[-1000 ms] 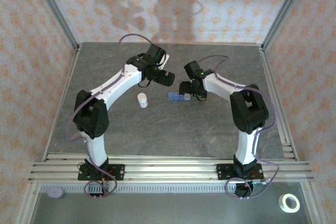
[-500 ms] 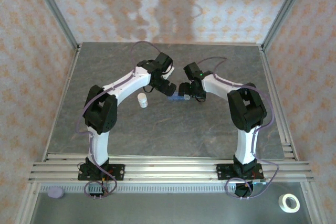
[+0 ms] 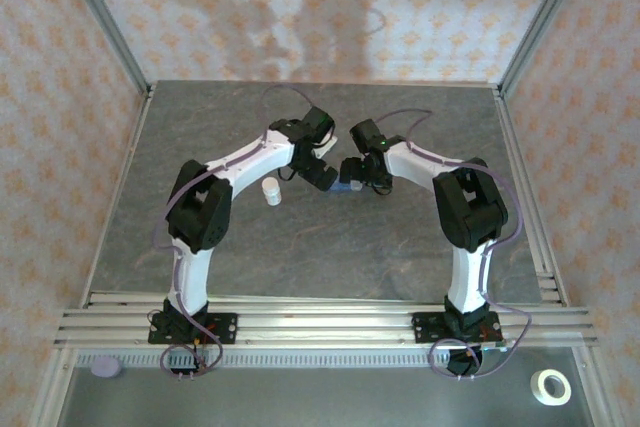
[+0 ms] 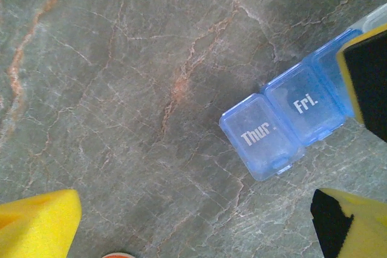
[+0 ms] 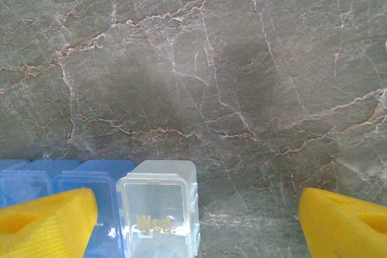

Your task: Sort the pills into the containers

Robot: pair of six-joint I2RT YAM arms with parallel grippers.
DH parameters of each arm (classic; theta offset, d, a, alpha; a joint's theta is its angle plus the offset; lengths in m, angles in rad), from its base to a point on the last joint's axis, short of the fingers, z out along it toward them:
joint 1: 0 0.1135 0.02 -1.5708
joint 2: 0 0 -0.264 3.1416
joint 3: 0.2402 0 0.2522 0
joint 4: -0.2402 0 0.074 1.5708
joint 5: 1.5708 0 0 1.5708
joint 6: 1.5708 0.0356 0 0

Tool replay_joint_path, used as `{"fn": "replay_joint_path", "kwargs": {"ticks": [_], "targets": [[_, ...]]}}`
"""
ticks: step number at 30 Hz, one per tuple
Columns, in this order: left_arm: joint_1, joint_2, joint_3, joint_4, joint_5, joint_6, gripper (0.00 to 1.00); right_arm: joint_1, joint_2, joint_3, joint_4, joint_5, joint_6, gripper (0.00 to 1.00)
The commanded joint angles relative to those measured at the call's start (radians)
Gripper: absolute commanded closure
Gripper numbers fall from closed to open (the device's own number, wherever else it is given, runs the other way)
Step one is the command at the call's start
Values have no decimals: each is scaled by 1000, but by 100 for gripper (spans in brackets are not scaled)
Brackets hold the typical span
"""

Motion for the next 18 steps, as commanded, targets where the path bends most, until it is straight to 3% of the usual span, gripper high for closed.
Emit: {"fn": "replay_joint_path", "kwargs": {"ticks": [1, 18], "targets": [[-2, 18, -4, -33, 12, 22, 0, -1, 26, -32, -16, 15, 9, 12], [-1, 65, -20, 3, 3, 14, 0, -1, 26, -32, -21, 13, 7, 12]]}}
